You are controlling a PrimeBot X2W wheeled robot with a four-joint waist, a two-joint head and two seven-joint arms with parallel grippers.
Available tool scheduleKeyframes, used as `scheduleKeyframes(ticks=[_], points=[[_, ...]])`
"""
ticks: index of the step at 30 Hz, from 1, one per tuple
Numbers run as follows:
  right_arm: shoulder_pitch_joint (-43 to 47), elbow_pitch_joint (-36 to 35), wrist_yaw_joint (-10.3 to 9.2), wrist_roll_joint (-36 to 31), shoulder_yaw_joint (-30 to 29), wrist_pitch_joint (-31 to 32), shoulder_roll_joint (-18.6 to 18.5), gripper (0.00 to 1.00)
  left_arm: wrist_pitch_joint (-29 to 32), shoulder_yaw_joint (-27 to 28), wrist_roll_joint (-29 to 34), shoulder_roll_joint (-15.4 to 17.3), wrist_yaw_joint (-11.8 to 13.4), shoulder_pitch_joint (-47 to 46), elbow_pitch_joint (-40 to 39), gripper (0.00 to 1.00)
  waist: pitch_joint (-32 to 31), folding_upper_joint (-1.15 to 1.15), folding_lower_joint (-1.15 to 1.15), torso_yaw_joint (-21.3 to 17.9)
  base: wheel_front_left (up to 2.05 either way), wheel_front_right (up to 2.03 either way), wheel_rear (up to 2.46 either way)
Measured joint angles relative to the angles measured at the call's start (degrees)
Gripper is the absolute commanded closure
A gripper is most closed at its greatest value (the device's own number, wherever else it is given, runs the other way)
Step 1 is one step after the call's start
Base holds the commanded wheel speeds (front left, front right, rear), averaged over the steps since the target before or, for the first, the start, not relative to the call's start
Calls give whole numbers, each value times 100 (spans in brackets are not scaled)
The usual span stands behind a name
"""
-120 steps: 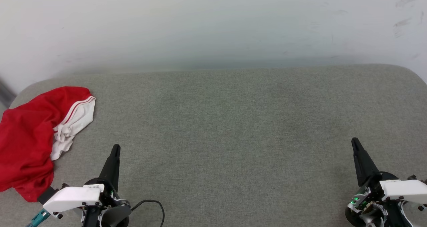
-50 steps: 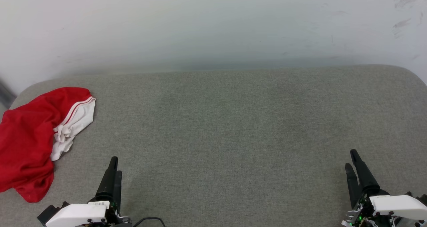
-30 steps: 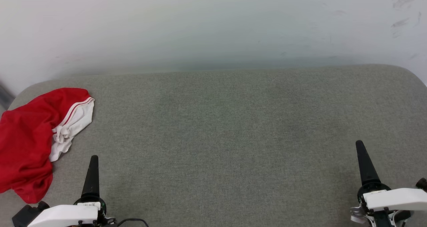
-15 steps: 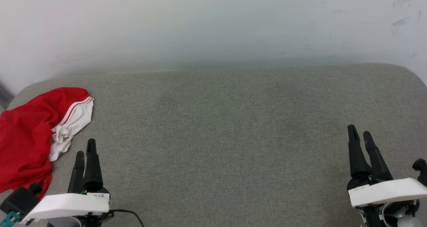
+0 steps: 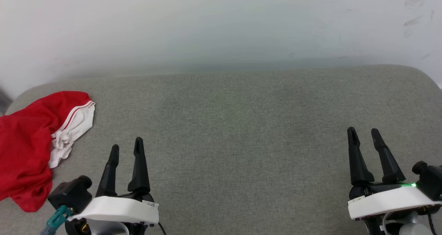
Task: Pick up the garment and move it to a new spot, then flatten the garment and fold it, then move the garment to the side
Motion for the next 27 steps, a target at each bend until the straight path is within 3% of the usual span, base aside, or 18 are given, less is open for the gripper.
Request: scheduleKeyframes(ticks=[10, 16, 27], points=[[45, -37, 0, -951, 201, -144, 0, 0, -149, -610, 647, 250, 200, 53, 5, 0, -17, 0, 0, -21, 0, 0, 0], [109, 48, 0, -1384, 237, -223, 0, 0, -245, -892, 1025, 403, 510, 64, 80, 0, -33, 0, 0, -42, 0, 0, 0], [153, 153, 0, -1881, 319, -372, -1, 0, -392, -1405, 1538, 676, 849, 68, 246, 0, -65, 0, 0, -60, 0, 0, 0]])
